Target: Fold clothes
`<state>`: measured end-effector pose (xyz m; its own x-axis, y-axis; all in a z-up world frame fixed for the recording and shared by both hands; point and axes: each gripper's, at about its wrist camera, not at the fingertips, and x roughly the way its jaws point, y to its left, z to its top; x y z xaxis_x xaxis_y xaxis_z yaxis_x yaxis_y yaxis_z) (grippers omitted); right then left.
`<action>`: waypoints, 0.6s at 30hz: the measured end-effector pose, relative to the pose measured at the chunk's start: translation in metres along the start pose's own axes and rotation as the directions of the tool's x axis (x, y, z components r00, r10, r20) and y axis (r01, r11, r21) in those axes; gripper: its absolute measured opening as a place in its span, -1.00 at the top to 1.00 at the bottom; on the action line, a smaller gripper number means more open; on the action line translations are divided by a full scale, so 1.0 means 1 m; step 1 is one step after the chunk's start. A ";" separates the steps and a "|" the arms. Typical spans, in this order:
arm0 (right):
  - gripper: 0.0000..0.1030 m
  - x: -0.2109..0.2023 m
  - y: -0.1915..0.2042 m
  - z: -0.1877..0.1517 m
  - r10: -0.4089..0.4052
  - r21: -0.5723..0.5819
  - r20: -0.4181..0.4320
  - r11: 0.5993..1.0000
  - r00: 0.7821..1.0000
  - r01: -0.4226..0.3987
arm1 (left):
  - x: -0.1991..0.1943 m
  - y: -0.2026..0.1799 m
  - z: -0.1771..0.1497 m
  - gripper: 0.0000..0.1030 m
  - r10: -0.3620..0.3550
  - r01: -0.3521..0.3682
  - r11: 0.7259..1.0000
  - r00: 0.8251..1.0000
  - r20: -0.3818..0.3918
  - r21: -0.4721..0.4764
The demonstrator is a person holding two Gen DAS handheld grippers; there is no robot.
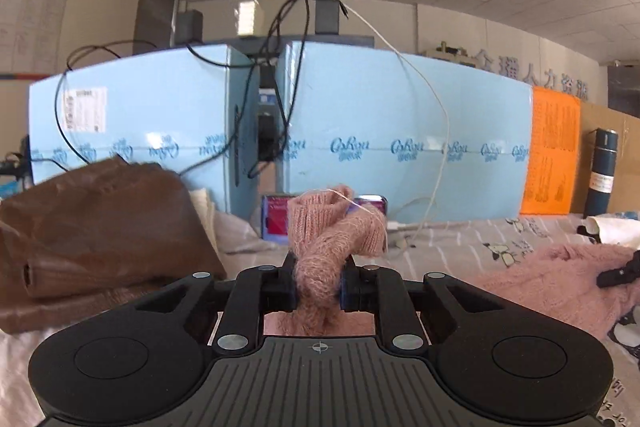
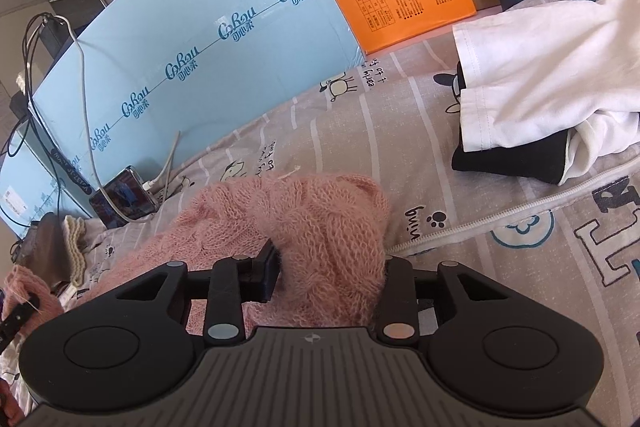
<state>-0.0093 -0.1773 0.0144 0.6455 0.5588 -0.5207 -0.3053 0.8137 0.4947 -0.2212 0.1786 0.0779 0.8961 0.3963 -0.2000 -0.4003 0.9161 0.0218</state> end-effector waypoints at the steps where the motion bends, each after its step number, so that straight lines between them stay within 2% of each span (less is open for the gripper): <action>1: 0.55 -0.001 0.000 0.000 0.002 0.001 0.006 1.000 1.000 -0.002 | -0.003 0.007 0.003 0.68 0.033 -0.033 0.999 0.999 0.018 -0.003; 4: 0.57 -0.004 -0.001 0.001 0.005 0.009 0.026 1.000 1.000 -0.005 | -0.006 0.036 0.007 0.68 0.101 -0.100 0.993 0.995 0.016 -0.066; 8: 0.57 -0.005 -0.001 0.002 -0.001 0.008 0.021 1.000 1.000 0.001 | 0.003 0.071 -0.009 0.67 0.136 -0.151 0.980 0.983 -0.120 -0.127; 10: 0.57 -0.003 -0.001 0.002 -0.006 0.006 0.011 1.000 1.000 0.006 | 0.012 0.079 -0.020 0.63 0.134 -0.160 0.980 0.970 -0.204 -0.118; 13: 0.57 -0.002 -0.001 0.001 -0.012 0.003 0.004 1.000 1.000 0.012 | 0.021 0.087 -0.034 0.53 0.146 -0.181 0.980 0.939 -0.310 -0.085; 14: 0.56 -0.002 -0.001 0.001 -0.014 0.002 0.003 1.000 1.000 0.014 | 0.023 0.089 -0.035 0.45 0.147 -0.182 0.980 0.933 -0.329 -0.078; 15: 0.55 -0.002 -0.001 0.001 -0.016 0.001 0.002 1.000 1.000 0.016 | 0.023 0.089 -0.036 0.29 0.164 -0.194 0.979 0.926 -0.340 -0.056; 17: 0.40 -0.002 0.000 0.001 -0.030 -0.003 0.003 1.000 1.000 0.030 | 0.023 0.086 -0.037 0.06 0.231 -0.238 0.971 0.917 -0.325 0.019; 18: 0.33 -0.002 0.000 0.001 -0.043 -0.005 0.009 0.999 0.999 0.043 | 0.023 0.087 -0.037 0.04 0.257 -0.256 0.966 0.912 -0.320 0.045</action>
<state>-0.0102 -0.1789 0.0162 0.6641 0.5217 -0.5356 -0.2807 0.8379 0.4680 -0.2424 0.2657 0.0392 0.6534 0.5771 -0.4899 -0.6072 0.7860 0.1161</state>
